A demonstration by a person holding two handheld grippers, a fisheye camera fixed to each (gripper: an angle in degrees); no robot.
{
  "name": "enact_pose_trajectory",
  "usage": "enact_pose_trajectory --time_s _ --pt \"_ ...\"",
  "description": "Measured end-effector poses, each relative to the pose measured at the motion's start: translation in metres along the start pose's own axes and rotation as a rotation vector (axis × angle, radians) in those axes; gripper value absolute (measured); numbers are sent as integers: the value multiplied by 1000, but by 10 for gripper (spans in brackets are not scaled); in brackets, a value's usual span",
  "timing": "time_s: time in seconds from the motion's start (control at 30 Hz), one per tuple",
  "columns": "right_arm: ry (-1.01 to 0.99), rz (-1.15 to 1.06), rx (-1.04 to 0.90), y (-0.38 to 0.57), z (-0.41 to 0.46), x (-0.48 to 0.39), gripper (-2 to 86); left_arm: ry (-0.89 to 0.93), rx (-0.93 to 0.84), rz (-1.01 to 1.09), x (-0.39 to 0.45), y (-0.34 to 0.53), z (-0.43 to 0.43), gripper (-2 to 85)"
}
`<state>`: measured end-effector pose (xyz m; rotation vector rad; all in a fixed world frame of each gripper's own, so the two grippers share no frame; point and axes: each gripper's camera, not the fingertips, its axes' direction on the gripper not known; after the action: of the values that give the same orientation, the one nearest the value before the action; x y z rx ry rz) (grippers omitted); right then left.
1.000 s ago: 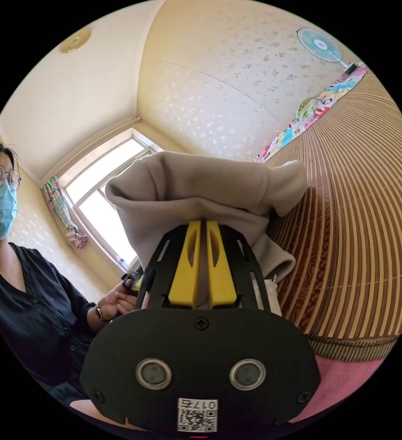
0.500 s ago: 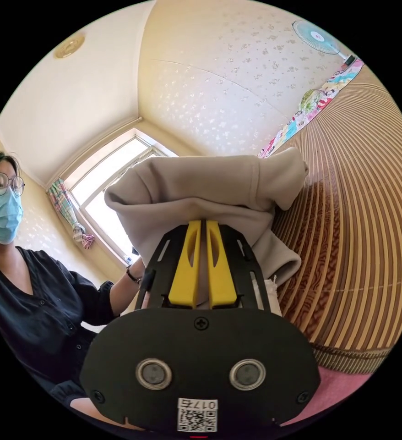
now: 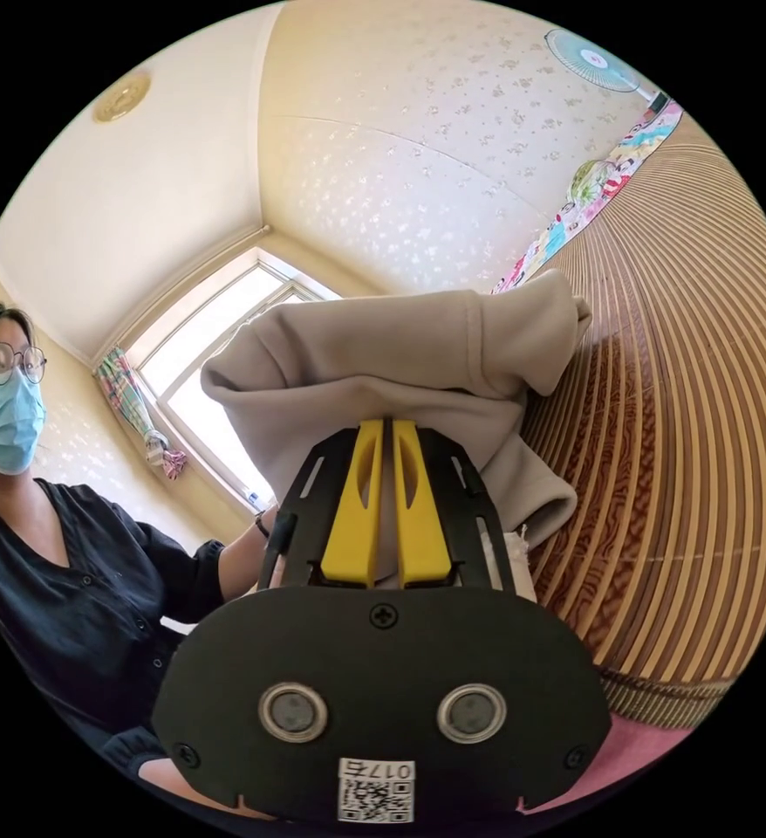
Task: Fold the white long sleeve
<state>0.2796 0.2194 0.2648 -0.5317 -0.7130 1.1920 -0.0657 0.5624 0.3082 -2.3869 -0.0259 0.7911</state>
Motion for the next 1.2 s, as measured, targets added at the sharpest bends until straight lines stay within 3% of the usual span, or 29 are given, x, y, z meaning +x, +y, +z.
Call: enact_pose_trajectory --time_s 0.1,0.17,0.23,0.27,0.33,0.4,0.47,0.53,0.6,0.67,0.83,0.93,1.0,1.2 --pt "4 -19 -17 -1 6 -4 17 -14 101 -63 -11 20 -1 -6" --pt "8 -55 -45 -2 12 -10 15 100 163 -228 -37 37 -3 -5" --pt "11 -110 -97 -3 23 -20 12 507 294 -389 -80 64 -6 -5" --pt "22 -146 -146 -3 34 -27 10 638 353 -396 -88 71 -7 -5" --pt "64 -191 -233 -1 55 -36 8 1064 567 -421 -113 88 -12 -5" --pt "155 -240 -346 3 84 -44 7 1230 644 -483 -123 95 -13 -2" --pt "203 -255 -381 7 98 -45 7 1322 663 -617 -130 100 -3 14" --pt "198 -244 -366 7 98 -42 7 1457 565 -771 -136 100 28 40" --pt "139 -211 -376 2 92 -33 6 1557 472 -742 -140 89 49 41" --pt "68 -167 -384 -2 87 -23 5 1528 442 -679 -146 80 49 40" --pt "-49 -93 -361 -8 81 -3 5 821 221 -529 -166 39 -2 3" --pt "-21 -113 -375 -12 82 -3 5 596 -40 -411 -154 -6 14 -6" --pt "-22 -112 -376 -14 81 0 5 529 -195 -326 -138 -31 38 -6" --pt "-44 -101 -365 -22 74 13 5 569 -225 -272 -132 -72 48 -8"
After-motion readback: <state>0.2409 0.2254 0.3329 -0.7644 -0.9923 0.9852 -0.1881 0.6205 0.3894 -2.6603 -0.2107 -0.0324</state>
